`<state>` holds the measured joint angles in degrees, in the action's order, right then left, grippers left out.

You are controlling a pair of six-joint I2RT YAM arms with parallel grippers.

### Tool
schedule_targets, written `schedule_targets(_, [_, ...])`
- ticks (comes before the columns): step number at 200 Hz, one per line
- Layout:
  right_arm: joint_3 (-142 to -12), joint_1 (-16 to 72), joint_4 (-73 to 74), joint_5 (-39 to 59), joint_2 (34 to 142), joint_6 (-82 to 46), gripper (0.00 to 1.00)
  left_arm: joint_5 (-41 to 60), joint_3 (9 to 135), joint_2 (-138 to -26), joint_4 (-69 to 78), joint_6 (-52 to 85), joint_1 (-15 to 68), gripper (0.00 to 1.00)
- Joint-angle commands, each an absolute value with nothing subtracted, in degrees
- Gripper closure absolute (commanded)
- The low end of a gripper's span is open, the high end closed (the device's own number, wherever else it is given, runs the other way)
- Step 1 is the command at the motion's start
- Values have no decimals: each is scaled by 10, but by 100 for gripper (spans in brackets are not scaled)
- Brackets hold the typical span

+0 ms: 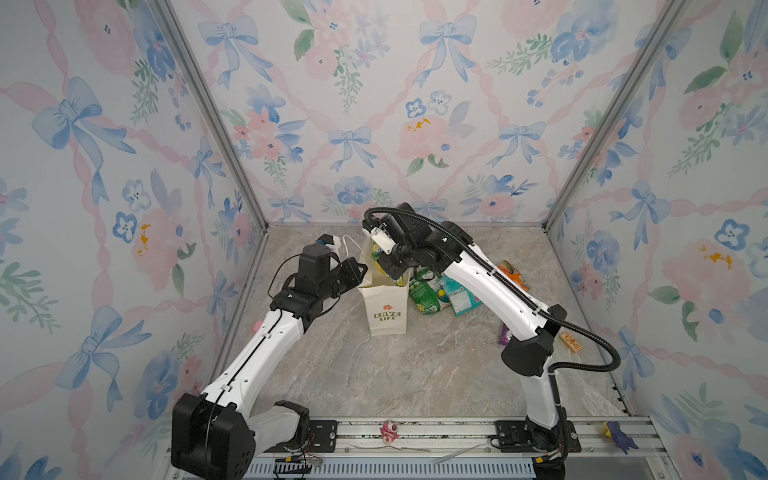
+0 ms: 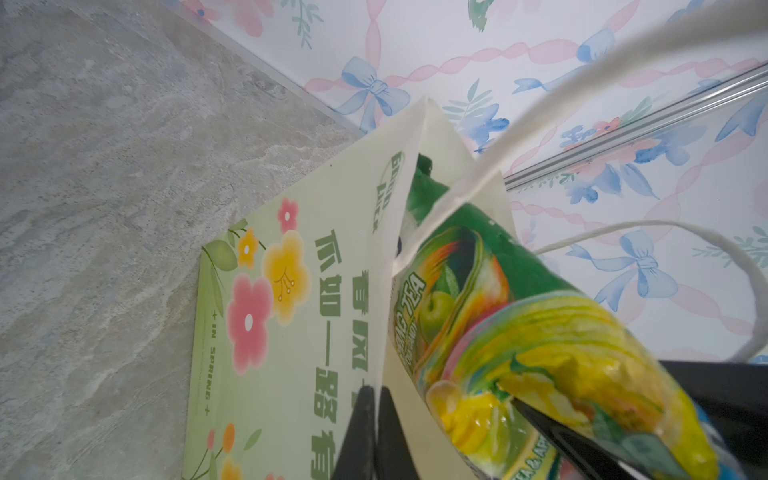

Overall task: Place the snacks into the paper bag
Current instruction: 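Lower the green packet into the bag opening held by the left gripper, then open the right gripper to release the packet inside the bag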

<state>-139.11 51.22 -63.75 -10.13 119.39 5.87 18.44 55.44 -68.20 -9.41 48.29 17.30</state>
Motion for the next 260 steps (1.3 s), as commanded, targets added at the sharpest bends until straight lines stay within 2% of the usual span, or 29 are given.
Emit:
schedule_targets(1, [-1392,520,-646,-131,1194,75,81,179,545,-674,-86,486,178,100])
schedule_targets(75, [-1374,525,-648,-149,1185,84,75,180,547,-679,-86,487,177,100])
schedule_targets(123, [-1372,527,-643,-129,1174,77,62,180,547,-682,-86,487,178,100])
schedule_targets(173, [-1335,526,-610,-78,1119,66,50,180,547,-681,-86,485,177,100])
schedule_targets(246, [-1259,511,-568,-43,1014,67,41,182,546,-676,-85,485,177,100])
schedule_targets(260, [-1224,505,-548,-35,980,64,33,182,546,-677,-85,484,177,100])
